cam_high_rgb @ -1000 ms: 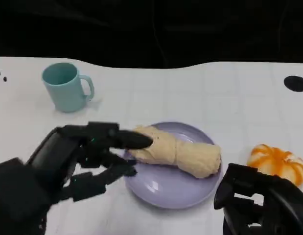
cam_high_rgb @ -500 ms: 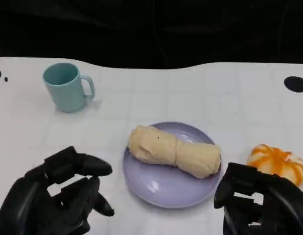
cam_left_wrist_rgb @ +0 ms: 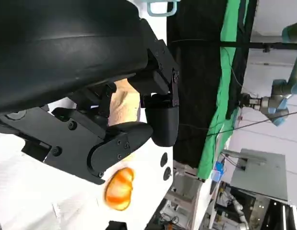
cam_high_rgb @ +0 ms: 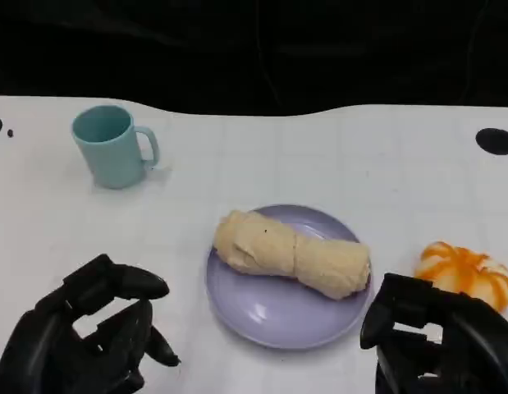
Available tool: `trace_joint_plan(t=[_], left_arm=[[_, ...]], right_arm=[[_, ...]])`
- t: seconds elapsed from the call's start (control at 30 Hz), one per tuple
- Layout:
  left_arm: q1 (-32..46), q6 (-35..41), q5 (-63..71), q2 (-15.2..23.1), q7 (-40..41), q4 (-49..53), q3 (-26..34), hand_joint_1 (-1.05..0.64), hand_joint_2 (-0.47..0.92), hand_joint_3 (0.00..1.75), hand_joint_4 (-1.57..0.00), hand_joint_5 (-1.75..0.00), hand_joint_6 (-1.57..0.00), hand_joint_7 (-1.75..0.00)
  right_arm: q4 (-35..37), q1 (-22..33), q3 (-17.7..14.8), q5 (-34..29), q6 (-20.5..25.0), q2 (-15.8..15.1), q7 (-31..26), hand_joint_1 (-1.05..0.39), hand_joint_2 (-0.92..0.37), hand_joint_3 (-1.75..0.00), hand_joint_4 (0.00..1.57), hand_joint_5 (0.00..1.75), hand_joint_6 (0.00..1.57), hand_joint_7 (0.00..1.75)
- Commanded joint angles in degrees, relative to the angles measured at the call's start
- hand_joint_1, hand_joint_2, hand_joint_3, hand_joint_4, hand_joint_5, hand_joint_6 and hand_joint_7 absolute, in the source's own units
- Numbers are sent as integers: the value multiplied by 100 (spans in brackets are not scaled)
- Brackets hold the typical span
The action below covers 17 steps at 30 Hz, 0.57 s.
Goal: Grasp the towel on the left side of the plate with the left hand and place it into the plate.
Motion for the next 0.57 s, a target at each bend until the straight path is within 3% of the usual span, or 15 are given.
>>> trace_joint_plan(t=[0.03, 0.57], left_arm=[[-45, -173, -44, 125, 55, 123, -9, -28, 66, 86, -82, -158, -71, -149], [-128, -135, -76, 194, 212, 150, -90, -26, 61, 94, -79, -165, -73, -142]], right_arm=[[80, -44, -108, 3, -112, -20, 16, -7, -52, -128, 71, 175, 62, 160], [160, -57, -213, 47, -186, -33, 114, -7, -52, -130, 73, 175, 63, 160]])
